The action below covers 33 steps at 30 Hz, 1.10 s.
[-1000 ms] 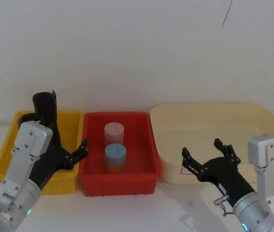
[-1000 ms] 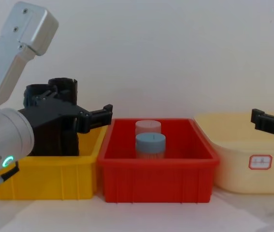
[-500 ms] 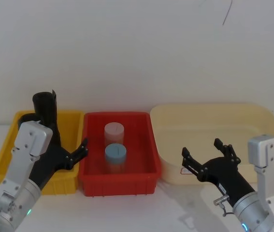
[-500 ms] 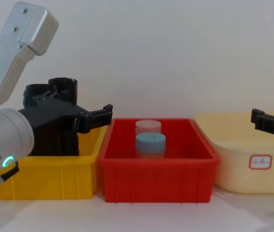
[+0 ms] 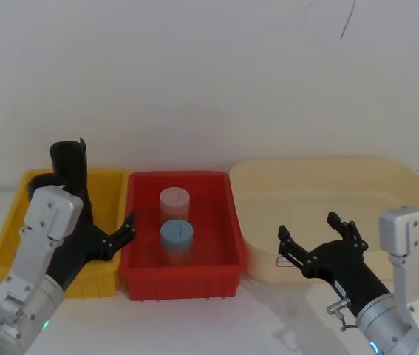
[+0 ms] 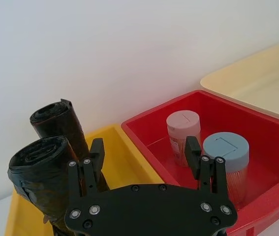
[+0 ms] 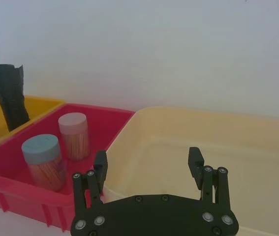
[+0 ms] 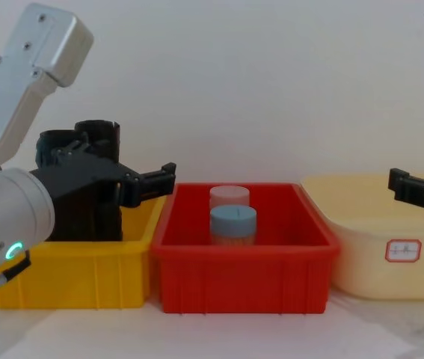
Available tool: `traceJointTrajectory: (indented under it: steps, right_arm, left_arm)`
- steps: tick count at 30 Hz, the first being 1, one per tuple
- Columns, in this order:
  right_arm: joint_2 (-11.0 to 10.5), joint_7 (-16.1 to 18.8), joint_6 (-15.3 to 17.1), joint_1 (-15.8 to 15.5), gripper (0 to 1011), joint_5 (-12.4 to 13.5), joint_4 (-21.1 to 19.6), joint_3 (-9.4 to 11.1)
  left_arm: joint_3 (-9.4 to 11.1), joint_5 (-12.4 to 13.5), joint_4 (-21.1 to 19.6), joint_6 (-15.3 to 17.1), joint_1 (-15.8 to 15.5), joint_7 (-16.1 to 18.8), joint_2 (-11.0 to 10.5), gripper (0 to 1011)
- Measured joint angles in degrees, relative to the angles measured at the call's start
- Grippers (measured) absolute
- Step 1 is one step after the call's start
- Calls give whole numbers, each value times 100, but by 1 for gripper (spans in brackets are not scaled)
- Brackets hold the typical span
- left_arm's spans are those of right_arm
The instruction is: Pick up the garbage bag with the one hand and transfer it to the other hand.
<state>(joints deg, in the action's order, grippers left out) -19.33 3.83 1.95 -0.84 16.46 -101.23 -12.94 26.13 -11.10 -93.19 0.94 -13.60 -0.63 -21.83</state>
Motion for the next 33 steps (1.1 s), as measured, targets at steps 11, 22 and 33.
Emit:
traceJointTrajectory:
  steps: [11,22,33]
  right_arm:
    - [0,0,0,0,1002,0,0,0]
    - [0,0,0,0,1002,0,0,0]
    - [0,0,0,0,1002,0,0,0]
  left_arm:
    - [80,239,-196,255,97,135,-3,1002]
    - [41,436,-561,558,402,381,-53,1002]
    - [-115,535,-891,734,751,616,-101,1001]
